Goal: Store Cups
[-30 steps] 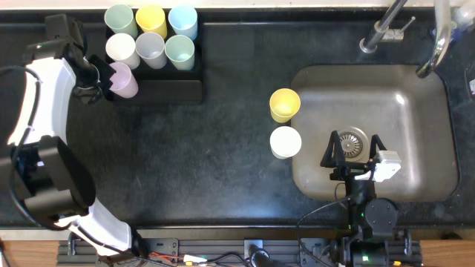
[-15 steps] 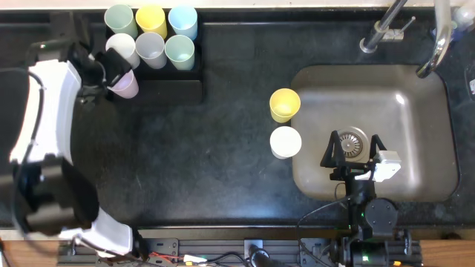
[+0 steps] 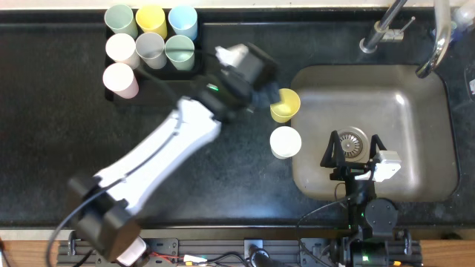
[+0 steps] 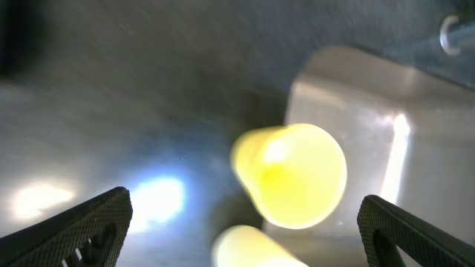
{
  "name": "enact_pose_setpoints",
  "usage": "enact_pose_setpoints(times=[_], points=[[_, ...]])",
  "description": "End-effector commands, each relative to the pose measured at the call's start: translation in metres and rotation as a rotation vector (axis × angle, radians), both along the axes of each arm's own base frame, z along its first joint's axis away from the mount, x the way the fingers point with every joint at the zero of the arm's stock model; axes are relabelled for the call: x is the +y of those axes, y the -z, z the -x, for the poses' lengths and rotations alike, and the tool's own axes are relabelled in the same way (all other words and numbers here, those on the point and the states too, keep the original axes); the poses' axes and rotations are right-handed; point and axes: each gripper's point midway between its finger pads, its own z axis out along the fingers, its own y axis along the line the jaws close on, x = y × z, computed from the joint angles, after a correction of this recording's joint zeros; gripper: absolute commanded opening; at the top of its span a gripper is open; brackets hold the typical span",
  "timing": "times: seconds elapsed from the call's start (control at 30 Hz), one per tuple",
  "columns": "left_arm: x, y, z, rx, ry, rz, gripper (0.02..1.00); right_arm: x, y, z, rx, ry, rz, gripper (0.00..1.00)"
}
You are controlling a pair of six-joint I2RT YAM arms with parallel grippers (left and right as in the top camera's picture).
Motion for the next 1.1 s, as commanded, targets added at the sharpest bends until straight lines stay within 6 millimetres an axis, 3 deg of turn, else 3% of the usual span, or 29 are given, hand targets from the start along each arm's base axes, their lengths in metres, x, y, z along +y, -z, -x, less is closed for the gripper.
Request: enact_pose_setpoints(times=[0.03, 0.4, 0.7, 0.73, 0.77, 0.8, 0.87, 0.9, 1.1], points=[[-0.021, 0.02, -0.004, 0.035, -0.12, 0.068, 0.998, -0.001, 0.004, 0.0, 0.001, 0.006, 0.007, 0.998], [-0.034, 0.063, 0.006, 0.219, -0.118, 0.077, 0.998, -0.001, 0.004, 0.0, 0.001, 0.006, 0.006, 0.998], [-0.031, 0.078, 0.008, 0.286, -0.144, 0.084, 0.998, -0.001, 0.004, 0.0, 0.001, 0.006, 0.006, 0.998], [-0.03, 0.078, 0.008, 0.288, -0.149, 0.085, 0.91, -0.001, 0.004, 0.0, 0.001, 0.006, 0.006, 0.998], [-0.03, 0.078, 0.008, 0.288, -0.152, 0.086, 0.744, -0.001, 0.004, 0.0, 0.001, 0.006, 0.006, 0.996], [-0.03, 0.078, 0.008, 0.287, -0.152, 0.085, 0.358, -0.001, 0.004, 0.0, 0.001, 0.006, 0.006, 0.998], [-0.03, 0.078, 0.007, 0.285, -0.153, 0.084, 0.091, -0.001, 0.004, 0.0, 0.001, 0.006, 0.006, 0.996], [-0.03, 0.078, 0.007, 0.284, -0.154, 0.085, 0.036, -0.001, 0.004, 0.0, 0.001, 0.006, 0.006, 0.998], [-0.028, 0.077, 0.003, 0.271, -0.171, 0.086, 0.036, -0.001, 0.004, 0.0, 0.001, 0.006, 0.006, 0.998]])
